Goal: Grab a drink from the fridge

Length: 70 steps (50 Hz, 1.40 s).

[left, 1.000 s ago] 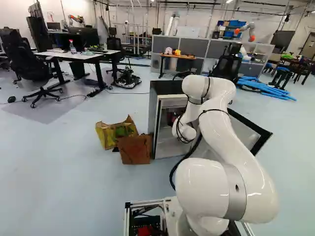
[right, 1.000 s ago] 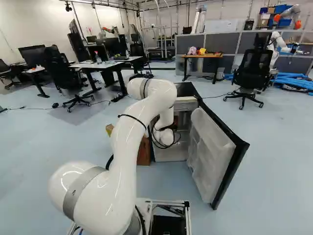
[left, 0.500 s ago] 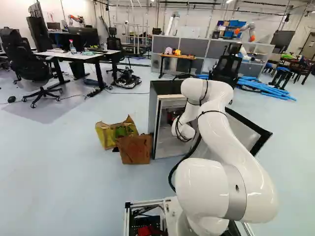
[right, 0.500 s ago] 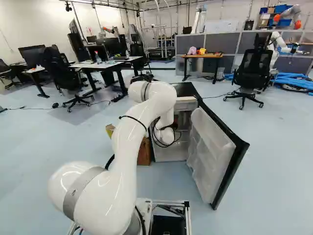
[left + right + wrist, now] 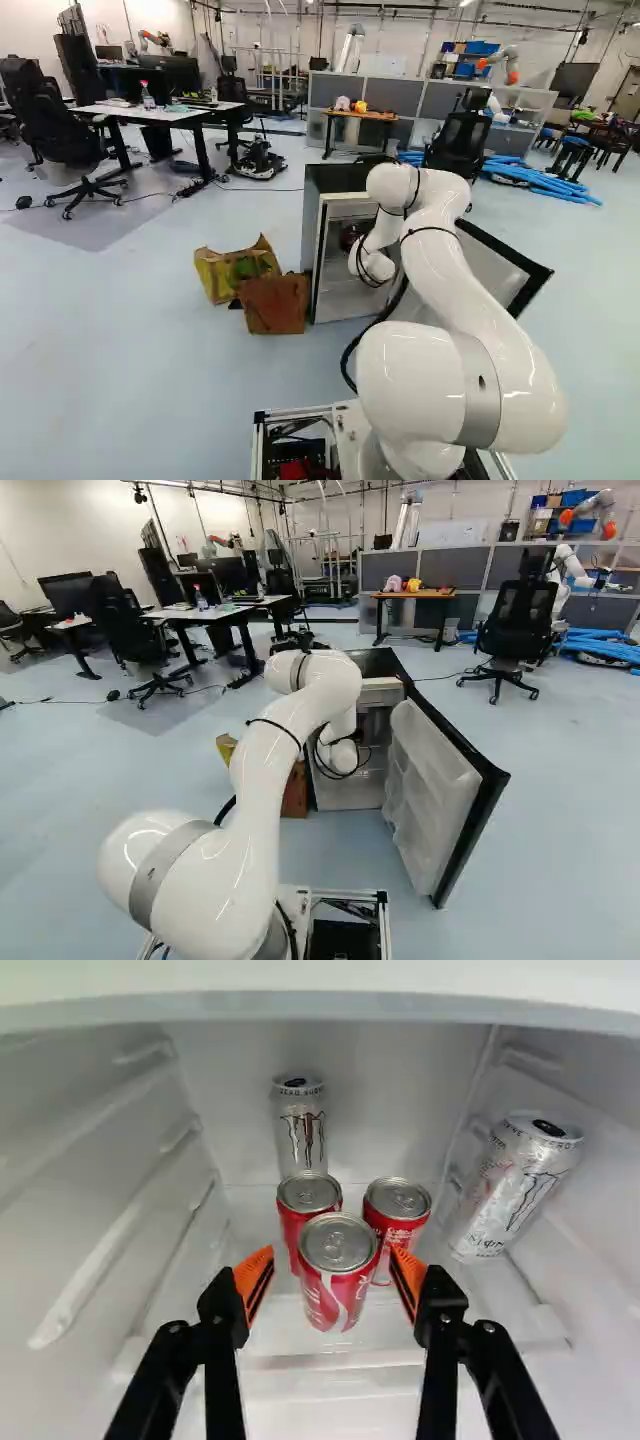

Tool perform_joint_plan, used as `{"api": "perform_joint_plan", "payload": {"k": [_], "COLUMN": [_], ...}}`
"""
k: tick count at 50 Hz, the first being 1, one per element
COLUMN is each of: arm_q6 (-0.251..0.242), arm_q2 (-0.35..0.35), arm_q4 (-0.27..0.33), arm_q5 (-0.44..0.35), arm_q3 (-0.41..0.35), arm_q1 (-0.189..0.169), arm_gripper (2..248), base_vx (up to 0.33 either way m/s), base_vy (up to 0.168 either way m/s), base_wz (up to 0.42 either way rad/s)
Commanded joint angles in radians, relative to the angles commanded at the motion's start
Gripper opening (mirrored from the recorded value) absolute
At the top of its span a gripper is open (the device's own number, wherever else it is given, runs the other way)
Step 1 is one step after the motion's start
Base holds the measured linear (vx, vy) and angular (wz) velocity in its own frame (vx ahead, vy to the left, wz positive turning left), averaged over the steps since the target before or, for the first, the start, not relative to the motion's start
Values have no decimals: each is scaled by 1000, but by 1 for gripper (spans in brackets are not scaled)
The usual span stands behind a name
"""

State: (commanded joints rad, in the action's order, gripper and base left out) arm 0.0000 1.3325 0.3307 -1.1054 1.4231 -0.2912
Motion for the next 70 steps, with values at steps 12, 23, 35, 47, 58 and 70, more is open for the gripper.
{"api": "perform_joint_plan", "payload": {"k": [12, 23, 35, 47, 58, 70], "arm_q6": [0, 0, 0, 0, 0, 0], "arm_q2": [0, 0, -5, -53, -117, -194], "arm_q4": [0, 0, 0, 0, 0, 0], "arm_q5": [0, 0, 0, 0, 0, 0], "arm_q3": [0, 0, -9, -72, -152, -251], "arm_q1": [0, 0, -1, -6, -12, -21], "arm_gripper": [96, 94, 94, 94, 94, 94], "base_vx": [0, 0, 0, 0, 0, 0], "base_vy": [0, 0, 0, 0, 0, 0], "base_wz": [0, 0, 0, 0, 0, 0]}}
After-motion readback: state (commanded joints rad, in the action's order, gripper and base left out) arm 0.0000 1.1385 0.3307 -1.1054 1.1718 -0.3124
